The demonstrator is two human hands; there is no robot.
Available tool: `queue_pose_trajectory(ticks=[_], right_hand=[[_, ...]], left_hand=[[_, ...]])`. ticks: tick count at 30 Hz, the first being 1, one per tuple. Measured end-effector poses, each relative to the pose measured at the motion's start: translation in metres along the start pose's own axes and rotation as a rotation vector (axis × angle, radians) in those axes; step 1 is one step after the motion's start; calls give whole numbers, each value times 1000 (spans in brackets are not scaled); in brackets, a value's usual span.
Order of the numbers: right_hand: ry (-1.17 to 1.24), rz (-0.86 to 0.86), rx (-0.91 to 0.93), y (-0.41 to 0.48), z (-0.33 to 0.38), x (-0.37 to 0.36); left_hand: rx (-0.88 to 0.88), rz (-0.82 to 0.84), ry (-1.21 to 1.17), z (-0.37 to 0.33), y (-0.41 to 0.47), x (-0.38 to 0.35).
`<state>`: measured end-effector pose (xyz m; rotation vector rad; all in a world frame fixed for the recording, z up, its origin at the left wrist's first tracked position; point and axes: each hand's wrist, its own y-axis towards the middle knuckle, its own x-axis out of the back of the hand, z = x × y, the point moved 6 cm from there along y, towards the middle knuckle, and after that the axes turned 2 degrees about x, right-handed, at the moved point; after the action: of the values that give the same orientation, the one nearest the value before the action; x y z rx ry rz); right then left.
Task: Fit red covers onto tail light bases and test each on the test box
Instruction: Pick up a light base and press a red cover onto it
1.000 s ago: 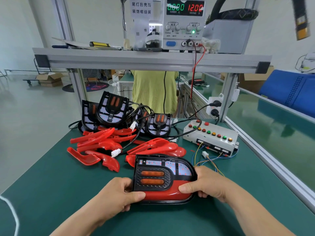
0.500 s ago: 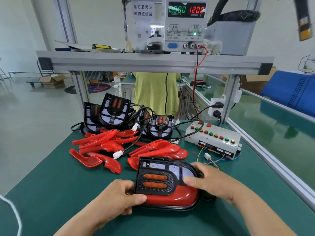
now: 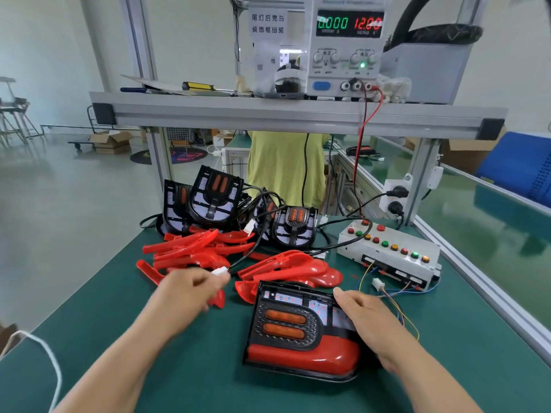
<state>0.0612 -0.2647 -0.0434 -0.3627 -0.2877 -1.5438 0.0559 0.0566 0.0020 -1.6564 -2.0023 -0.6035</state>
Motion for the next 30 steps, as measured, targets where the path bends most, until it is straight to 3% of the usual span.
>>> queue_pose_trajectory(ticks=[3, 5, 8, 11, 19, 24, 30], right_hand=[[53, -15, -23, -3, -1, -3], [59, -22, -24, -4, -1, -3], [57, -47, -35, -5, -1, -3], [67, -54, -40, -7, 0, -3], [100, -51, -30, -10, 2, -3], [102, -63, -22, -9, 1, -4], [75, -49, -7, -7, 2, -3]], left_hand=[[9, -333, -16, 5, 24, 28], [-7, -400, 23, 8, 41, 33], [-20, -372, 242, 11, 65, 34], [-10, -277, 303, 16, 79, 29], [-22, -269, 203, 22, 86, 30], [-216, -277, 119, 0, 77, 28], [-376, -111, -21, -49, 56, 8]])
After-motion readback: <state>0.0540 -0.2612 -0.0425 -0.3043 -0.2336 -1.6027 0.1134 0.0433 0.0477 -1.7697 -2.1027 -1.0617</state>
